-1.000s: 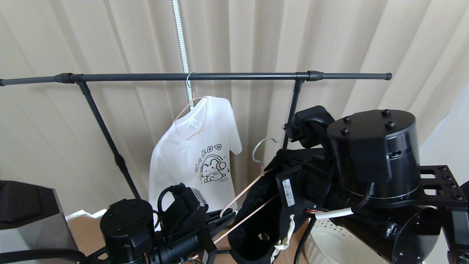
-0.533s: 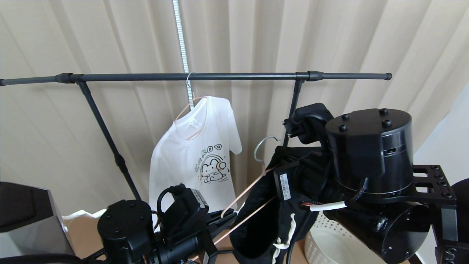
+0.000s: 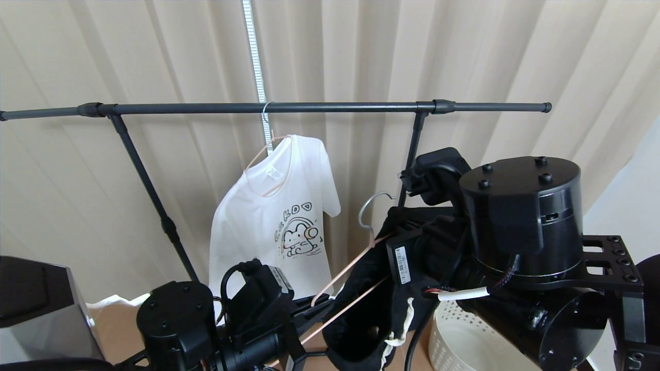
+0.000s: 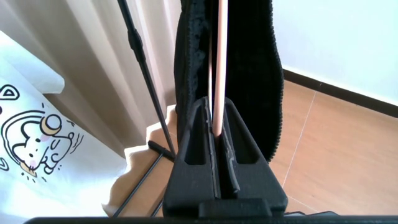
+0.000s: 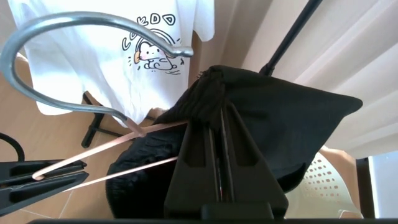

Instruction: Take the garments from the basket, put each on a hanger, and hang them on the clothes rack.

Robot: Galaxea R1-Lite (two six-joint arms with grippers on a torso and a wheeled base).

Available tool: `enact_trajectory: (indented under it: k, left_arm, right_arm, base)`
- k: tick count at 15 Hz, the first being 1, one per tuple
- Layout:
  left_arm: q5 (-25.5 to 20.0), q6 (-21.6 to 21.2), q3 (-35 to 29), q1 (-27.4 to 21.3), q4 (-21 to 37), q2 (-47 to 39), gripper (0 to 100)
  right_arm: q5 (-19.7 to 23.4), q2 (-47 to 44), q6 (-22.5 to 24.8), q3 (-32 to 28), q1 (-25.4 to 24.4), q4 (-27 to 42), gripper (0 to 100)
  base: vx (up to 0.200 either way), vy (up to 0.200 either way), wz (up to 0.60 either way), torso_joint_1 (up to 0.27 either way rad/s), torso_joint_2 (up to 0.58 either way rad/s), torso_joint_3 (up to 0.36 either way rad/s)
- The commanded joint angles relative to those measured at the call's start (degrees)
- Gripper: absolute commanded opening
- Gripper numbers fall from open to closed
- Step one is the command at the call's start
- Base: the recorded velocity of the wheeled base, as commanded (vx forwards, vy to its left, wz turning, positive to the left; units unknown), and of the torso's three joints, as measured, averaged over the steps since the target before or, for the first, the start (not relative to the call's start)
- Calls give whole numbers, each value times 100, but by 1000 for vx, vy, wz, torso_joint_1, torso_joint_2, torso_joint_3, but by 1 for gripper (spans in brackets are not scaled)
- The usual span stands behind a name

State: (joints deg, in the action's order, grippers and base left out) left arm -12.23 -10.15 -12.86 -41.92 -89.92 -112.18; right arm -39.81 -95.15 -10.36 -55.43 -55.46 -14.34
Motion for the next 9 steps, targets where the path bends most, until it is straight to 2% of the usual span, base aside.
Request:
enact_trajectory:
  k: [1, 2, 9]
  left_arm:
    - [1, -4, -6, 0, -8, 3, 0]
    - [1, -4, -6, 0, -8, 3, 0]
    - [1, 22, -15, 9, -8, 12, 0]
  right_arm:
    - [0, 5, -1, 6, 0, 1, 0]
    - [0, 5, -1, 15, -9, 1, 100]
    - [-9, 75, 43, 24, 79, 10, 100]
  base:
    - [0, 0, 0, 0, 0, 0]
    - [0, 0, 0, 0, 0, 0]
    - [0, 0, 0, 0, 0, 0]
